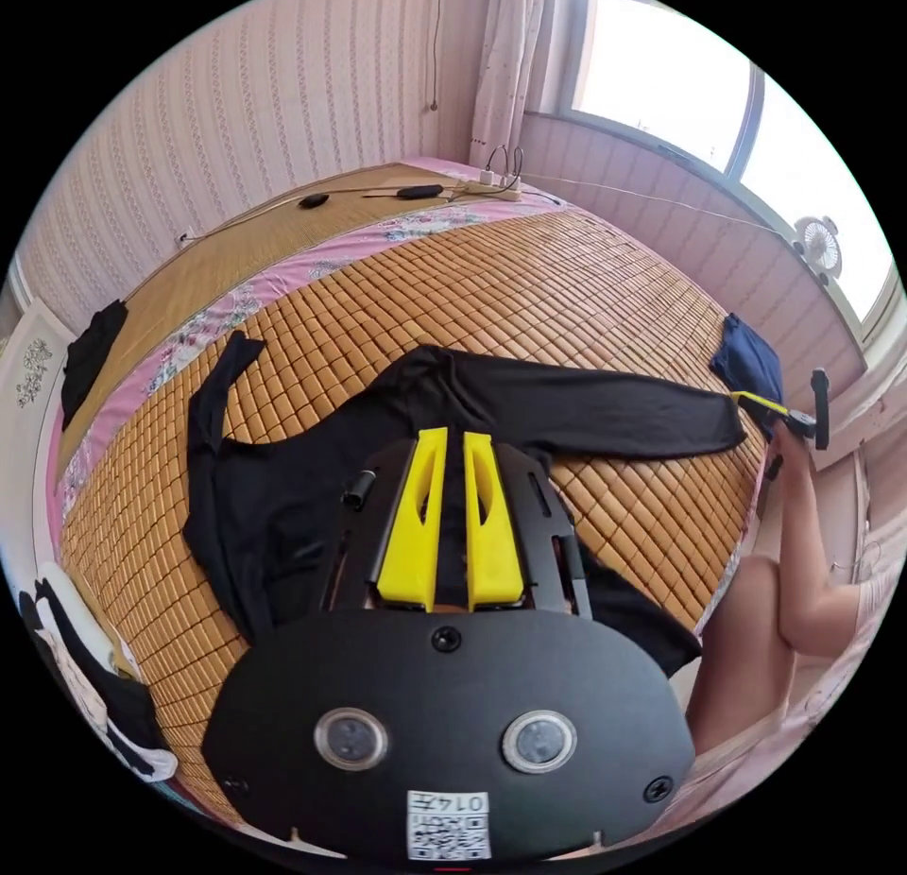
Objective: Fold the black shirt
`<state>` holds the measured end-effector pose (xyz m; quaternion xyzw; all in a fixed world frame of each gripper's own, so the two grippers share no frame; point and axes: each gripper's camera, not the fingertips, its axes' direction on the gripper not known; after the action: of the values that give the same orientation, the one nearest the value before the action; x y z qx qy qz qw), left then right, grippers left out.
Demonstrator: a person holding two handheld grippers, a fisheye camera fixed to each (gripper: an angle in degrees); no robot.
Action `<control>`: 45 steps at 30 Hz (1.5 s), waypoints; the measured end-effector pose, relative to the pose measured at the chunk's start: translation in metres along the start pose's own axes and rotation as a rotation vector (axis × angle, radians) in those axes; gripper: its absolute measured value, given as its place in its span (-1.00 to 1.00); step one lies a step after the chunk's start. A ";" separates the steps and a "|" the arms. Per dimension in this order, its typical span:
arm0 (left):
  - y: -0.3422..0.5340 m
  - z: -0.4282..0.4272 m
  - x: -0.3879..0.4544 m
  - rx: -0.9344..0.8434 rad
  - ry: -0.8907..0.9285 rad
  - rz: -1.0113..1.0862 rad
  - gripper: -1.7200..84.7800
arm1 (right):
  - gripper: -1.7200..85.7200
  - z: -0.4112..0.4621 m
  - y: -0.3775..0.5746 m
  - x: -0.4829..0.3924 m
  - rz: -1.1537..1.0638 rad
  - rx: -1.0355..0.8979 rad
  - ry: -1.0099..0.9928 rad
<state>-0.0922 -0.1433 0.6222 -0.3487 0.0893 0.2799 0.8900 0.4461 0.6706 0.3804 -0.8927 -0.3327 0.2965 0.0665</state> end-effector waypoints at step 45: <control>0.434 -0.084 -0.173 0.013 0.157 -0.230 -0.98 | -0.77 -0.093 -0.182 -0.864 -1.094 -0.233 -0.324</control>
<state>-0.4756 -0.0143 0.3734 -0.3719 0.1198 0.1471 0.9087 -0.1218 0.2705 0.9328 -0.5356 -0.7819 0.3134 0.0594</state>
